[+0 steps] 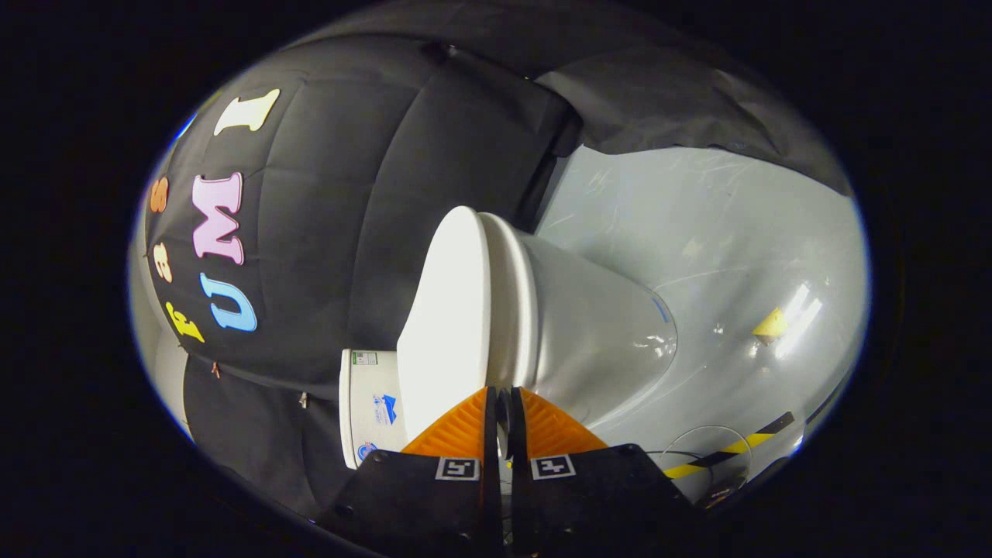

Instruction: Open the toilet lid.

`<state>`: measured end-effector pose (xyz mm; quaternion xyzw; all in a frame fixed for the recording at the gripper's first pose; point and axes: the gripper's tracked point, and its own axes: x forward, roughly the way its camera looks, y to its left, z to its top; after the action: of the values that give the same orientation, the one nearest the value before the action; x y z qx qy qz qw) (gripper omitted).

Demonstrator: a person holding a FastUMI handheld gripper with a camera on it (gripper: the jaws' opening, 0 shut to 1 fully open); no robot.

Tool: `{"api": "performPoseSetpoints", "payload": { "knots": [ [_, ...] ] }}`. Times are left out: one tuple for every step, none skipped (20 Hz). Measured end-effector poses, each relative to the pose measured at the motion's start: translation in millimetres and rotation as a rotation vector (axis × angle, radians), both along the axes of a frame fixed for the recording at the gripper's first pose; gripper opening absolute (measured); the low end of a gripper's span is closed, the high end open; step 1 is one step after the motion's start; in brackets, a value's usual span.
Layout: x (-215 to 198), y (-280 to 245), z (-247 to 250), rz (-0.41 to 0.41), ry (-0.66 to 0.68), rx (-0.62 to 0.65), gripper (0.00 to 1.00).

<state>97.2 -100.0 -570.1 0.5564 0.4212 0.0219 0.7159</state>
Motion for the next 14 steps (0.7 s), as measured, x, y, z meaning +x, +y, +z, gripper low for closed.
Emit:
{"api": "performPoseSetpoints", "payload": {
  "knots": [
    [1.3, 1.4, 8.7, 0.012, -0.008, -0.022, 0.09],
    [1.6, 2.1, 17.3, 0.021, -0.013, -0.045, 0.09],
    [3.7, 2.4, 26.6, 0.027, -0.017, -0.064, 0.09],
    [5.8, 3.3, 36.1, 0.03, -0.024, -0.081, 0.09],
    [7.2, 5.2, 46.7, 0.036, -0.034, -0.097, 0.09],
    [7.3, 7.6, 57.2, 0.047, -0.043, -0.114, 0.08],
    [7.3, 9.9, 66.0, 0.055, -0.053, -0.127, 0.08],
    [9.8, 10.8, 75.1, 0.053, -0.061, -0.133, 0.08],
    [12.5, 11.8, 83.8, 0.046, -0.066, -0.135, 0.08],
    [14.2, 14.1, 91.3, 0.039, -0.068, -0.14, 0.08],
    [16.5, 16.6, 100.3, 0.037, -0.073, -0.148, 0.08],
    [16.0, 20.7, 108.7, 0.041, -0.08, -0.166, 0.08],
    [17.0, 25.0, 117.5, 0.05, -0.09, -0.189, 0.08],
    [18.3, 29.3, 125.3, 0.059, -0.101, -0.214, 0.08]
  ]
}}
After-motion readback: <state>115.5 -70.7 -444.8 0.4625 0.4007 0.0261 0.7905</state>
